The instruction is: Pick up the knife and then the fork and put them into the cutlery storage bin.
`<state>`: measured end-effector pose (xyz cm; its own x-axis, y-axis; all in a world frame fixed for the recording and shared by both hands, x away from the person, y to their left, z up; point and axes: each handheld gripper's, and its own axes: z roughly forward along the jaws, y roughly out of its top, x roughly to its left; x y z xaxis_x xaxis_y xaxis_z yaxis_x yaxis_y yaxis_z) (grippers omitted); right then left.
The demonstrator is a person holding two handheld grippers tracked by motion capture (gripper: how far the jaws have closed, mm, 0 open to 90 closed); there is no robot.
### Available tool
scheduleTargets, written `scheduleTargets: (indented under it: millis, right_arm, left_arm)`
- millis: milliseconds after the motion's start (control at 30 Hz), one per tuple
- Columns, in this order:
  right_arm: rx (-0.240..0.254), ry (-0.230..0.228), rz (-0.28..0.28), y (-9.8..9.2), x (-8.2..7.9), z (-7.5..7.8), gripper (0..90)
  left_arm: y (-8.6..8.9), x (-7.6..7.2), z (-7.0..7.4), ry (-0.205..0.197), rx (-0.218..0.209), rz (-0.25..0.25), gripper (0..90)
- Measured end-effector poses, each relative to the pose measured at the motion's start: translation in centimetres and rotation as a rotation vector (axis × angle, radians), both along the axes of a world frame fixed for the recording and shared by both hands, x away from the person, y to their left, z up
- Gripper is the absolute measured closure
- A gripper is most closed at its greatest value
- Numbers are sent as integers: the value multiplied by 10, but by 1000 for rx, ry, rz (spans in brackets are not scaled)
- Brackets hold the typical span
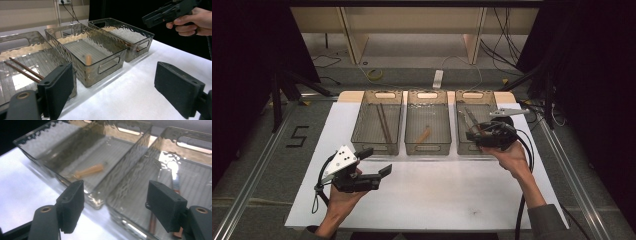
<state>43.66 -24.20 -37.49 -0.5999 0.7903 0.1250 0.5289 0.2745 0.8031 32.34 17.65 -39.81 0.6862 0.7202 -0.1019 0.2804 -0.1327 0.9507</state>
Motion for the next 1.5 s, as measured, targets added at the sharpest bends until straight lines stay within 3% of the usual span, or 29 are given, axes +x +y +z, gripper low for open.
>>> scheduleTargets:
  millis: [67, 267, 667, 1000, 1167, 1500]
  right_arm:
    - [27, -15, 6, 2, -7, 0, 313]
    - [46, -73, 28, 6, -33, -5, 312]
    - [136, -104, 48, -6, -74, -16, 303]
    - [162, -142, 82, -2, -94, -25, 296]
    - [199, -159, 96, -3, -103, -28, 266]
    - [226, -188, 109, -4, -121, -38, 264]
  left_arm:
    - [-1, 0, 0, 0, 2, -5, 153]
    - [-2, 0, -1, 13, -10, -24, 153]
    - [-6, -1, -1, 19, -14, -46, 154]
    - [-7, -2, -1, 18, -11, -53, 153]
    - [-7, -2, -1, 16, -9, -59, 154]
    - [-6, -3, -1, 16, -37, -66, 154]
